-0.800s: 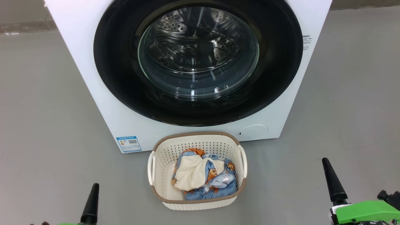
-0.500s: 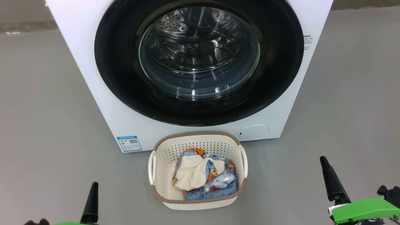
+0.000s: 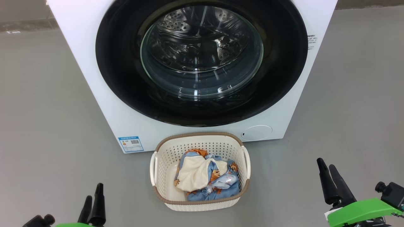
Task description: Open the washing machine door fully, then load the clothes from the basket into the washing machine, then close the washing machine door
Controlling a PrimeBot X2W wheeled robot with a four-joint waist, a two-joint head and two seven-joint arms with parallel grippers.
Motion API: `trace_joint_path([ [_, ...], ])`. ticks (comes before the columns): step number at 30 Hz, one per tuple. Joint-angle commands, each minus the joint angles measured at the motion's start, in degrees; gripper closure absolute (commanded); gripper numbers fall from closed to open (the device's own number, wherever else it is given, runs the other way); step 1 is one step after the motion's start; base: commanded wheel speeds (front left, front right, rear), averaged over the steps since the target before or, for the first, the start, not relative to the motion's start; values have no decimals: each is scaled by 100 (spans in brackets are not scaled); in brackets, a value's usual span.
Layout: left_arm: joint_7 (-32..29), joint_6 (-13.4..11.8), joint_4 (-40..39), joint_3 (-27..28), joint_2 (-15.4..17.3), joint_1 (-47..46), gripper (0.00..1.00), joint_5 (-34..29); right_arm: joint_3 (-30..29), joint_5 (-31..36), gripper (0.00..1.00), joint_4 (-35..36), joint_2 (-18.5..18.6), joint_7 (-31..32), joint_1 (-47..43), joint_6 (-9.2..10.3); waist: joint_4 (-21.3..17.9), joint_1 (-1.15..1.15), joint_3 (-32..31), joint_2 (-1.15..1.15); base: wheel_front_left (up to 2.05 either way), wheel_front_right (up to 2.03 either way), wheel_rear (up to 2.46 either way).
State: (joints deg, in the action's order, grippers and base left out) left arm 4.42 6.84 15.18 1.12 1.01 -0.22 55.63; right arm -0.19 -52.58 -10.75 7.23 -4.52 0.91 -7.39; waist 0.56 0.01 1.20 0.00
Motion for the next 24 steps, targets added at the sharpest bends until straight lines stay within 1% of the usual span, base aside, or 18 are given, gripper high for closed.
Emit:
trace_joint_path([
  [1,82,41,-143,91,101,-111,0,-202,110,196,0,186,115,-80,174,-5,0,0,-2,0,0,0,0],
  [4,150,43,-163,116,107,-83,0,-595,159,491,0,189,146,-147,159,-6,-2,0,-14,0,0,0,0],
  [12,284,46,-245,108,119,-4,0,-1387,230,1073,0,114,210,-281,105,-6,2,0,-30,0,0,0,0],
  [24,487,47,-429,272,137,89,0,-2357,158,1970,0,52,245,-482,34,-7,-2,0,-28,0,0,0,0],
])
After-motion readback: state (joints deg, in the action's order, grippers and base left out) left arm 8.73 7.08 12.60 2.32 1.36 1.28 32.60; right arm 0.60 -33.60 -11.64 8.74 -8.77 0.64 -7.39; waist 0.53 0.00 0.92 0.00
